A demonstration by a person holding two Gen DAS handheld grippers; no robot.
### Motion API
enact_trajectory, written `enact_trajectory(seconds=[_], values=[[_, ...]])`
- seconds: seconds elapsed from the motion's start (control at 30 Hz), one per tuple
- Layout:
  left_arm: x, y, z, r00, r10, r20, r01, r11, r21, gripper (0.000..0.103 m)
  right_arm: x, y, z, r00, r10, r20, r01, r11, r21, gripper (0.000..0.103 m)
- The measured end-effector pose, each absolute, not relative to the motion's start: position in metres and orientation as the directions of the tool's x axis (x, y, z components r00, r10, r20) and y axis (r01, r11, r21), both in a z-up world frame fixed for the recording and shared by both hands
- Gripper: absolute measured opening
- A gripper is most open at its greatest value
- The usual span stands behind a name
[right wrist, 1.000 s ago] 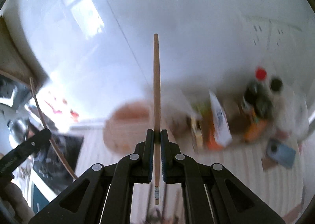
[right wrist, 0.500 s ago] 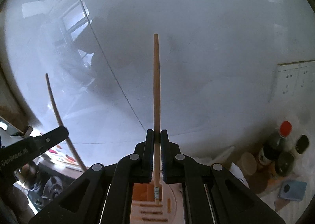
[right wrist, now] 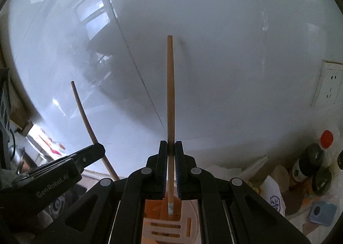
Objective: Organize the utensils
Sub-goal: 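Lower the chopsticks into the holder and open both grippers, then move both grippers back down to the remaining chopsticks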
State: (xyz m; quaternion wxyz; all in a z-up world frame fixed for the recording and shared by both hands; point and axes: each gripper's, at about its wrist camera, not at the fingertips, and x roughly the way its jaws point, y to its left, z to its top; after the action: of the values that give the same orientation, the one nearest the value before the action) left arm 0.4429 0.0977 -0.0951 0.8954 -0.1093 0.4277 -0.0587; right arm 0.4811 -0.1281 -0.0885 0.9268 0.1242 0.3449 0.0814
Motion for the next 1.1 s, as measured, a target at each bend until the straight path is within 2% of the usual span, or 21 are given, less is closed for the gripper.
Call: enact_trajectory(seconds=[0.1, 0.17, 0.2, 0.23, 0.27, 0.33, 0.47, 0.5, 0.67, 0.77, 0.83, 0.97, 1.1], values=[[0.429, 0.106, -0.089, 0.620, -0.181, -0.763, 0.003, 0.974, -0.229, 0.011, 0.479, -0.126, -0.091, 0.712, 0.260, -0.652, -0.084, 0.954, 0.289, 0.008], [0.416, 0.110, -0.080, 0.632, -0.136, -0.763, -0.023, 0.981, -0.193, 0.028, 0.477, -0.127, -0.094, 0.685, 0.281, -0.672, -0.089, 0.948, 0.306, 0.009], [0.411, 0.109, -0.074, 0.636, -0.120, -0.762, -0.032, 0.983, -0.181, 0.050, 0.475, -0.129, -0.093, 0.677, 0.280, -0.681, -0.083, 0.948, 0.307, 0.018], [0.400, 0.114, -0.068, 0.654, -0.099, -0.750, -0.044, 0.985, -0.168, 0.068, 0.472, -0.133, -0.093, 0.674, 0.277, -0.685, -0.075, 0.948, 0.309, 0.029], [0.392, 0.117, -0.065, 0.667, -0.085, -0.741, -0.054, 0.985, -0.162, 0.076, 0.467, -0.146, -0.094, 0.677, 0.278, -0.681, -0.067, 0.945, 0.320, 0.034], [0.375, 0.123, -0.059, 0.685, -0.048, -0.727, -0.080, 0.987, -0.140, 0.081, 0.452, -0.158, -0.088, 0.688, 0.266, -0.675, -0.047, 0.945, 0.324, 0.043], [0.355, 0.121, -0.064, 0.686, -0.007, -0.728, -0.112, 0.987, -0.115, 0.100, 0.420, -0.178, -0.081, 0.700, 0.231, -0.675, -0.006, 0.948, 0.318, 0.048], [0.351, 0.121, -0.069, 0.684, 0.001, -0.729, -0.116, 0.987, -0.109, 0.103, 0.417, -0.181, -0.078, 0.700, 0.220, -0.679, 0.006, 0.949, 0.314, 0.052], [0.325, 0.115, -0.081, 0.666, 0.035, -0.745, -0.133, 0.988, -0.073, 0.103, 0.377, -0.194, -0.077, 0.696, 0.156, -0.700, 0.065, 0.958, 0.278, 0.062], [0.314, 0.105, -0.088, 0.644, 0.041, -0.764, -0.137, 0.989, -0.062, 0.103, 0.355, -0.199, -0.083, 0.694, 0.145, -0.705, 0.090, 0.954, 0.285, 0.073], [0.303, 0.093, -0.097, 0.623, 0.059, -0.780, -0.135, 0.990, -0.033, 0.103, 0.339, -0.201, -0.092, 0.689, 0.135, -0.712, 0.104, 0.954, 0.281, 0.086], [0.286, 0.087, -0.133, 0.586, 0.113, -0.802, -0.148, 0.988, 0.030, 0.103, 0.323, -0.205, -0.115, 0.661, 0.094, -0.744, 0.134, 0.961, 0.241, 0.088], [0.280, 0.083, -0.182, 0.484, 0.116, -0.867, -0.142, 0.988, 0.053, 0.103, 0.312, -0.213, -0.149, 0.576, 0.079, -0.814, 0.160, 0.965, 0.206, 0.088]])
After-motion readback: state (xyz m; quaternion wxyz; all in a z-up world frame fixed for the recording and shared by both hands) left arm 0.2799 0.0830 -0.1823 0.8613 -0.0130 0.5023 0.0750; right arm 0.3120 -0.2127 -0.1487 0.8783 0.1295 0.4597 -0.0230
